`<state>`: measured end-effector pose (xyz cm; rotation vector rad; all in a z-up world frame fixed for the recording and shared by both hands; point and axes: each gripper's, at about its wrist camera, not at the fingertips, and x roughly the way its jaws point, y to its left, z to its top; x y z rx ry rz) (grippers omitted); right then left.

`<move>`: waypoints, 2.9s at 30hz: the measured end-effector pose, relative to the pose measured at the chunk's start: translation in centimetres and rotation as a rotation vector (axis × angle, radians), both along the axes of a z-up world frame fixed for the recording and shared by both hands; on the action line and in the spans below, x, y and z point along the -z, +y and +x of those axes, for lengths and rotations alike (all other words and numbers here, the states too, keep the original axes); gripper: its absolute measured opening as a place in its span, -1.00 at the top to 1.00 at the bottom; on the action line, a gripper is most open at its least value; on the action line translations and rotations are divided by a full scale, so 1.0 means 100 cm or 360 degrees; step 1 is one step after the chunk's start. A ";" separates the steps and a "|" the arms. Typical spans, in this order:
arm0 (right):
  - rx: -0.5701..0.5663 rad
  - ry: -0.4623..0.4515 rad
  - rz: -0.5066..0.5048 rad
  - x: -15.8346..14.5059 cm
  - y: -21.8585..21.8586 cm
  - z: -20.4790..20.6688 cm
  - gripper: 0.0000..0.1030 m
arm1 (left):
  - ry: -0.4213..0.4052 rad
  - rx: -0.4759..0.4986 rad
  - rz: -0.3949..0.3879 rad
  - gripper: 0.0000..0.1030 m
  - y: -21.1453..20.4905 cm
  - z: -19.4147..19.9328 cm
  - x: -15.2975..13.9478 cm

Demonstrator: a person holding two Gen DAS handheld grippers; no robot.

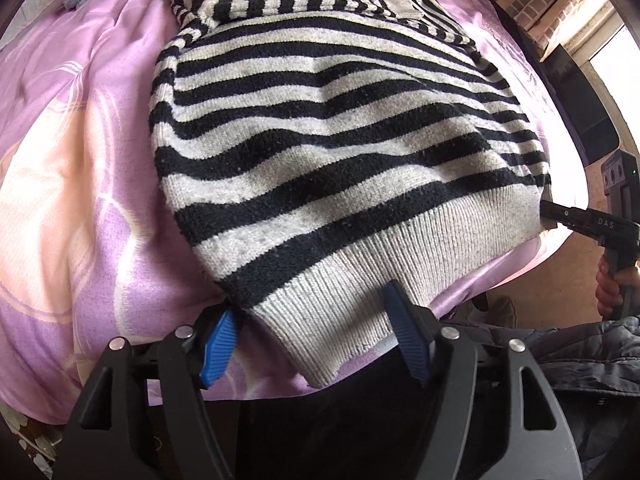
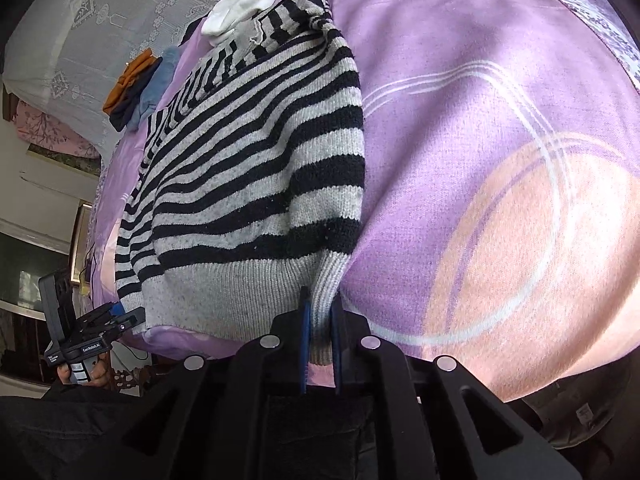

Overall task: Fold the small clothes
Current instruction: 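Lift the hem with both tools and fold it up toward the collar, then lay the hem down near the collar and open both tools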

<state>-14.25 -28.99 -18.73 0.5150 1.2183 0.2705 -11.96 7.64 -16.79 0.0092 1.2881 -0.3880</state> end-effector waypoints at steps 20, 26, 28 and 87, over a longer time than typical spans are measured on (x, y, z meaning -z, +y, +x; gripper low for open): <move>-0.0041 -0.0317 0.0103 -0.080 0.005 0.014 0.85 | -0.0389 -0.0061 0.0135 0.86 0.001 0.004 -0.079; 0.0017 -0.0355 0.0206 -0.088 -0.007 0.028 0.85 | -0.0459 -0.0113 0.0189 0.86 0.000 0.017 -0.091; 0.0016 -0.0368 0.0225 -0.091 -0.008 0.033 0.85 | -0.0477 -0.0130 0.0191 0.86 0.000 0.022 -0.095; 0.0005 -0.0215 0.0437 -0.046 -0.001 0.375 0.85 | -0.0213 -0.0597 0.0154 0.78 0.038 0.333 -0.063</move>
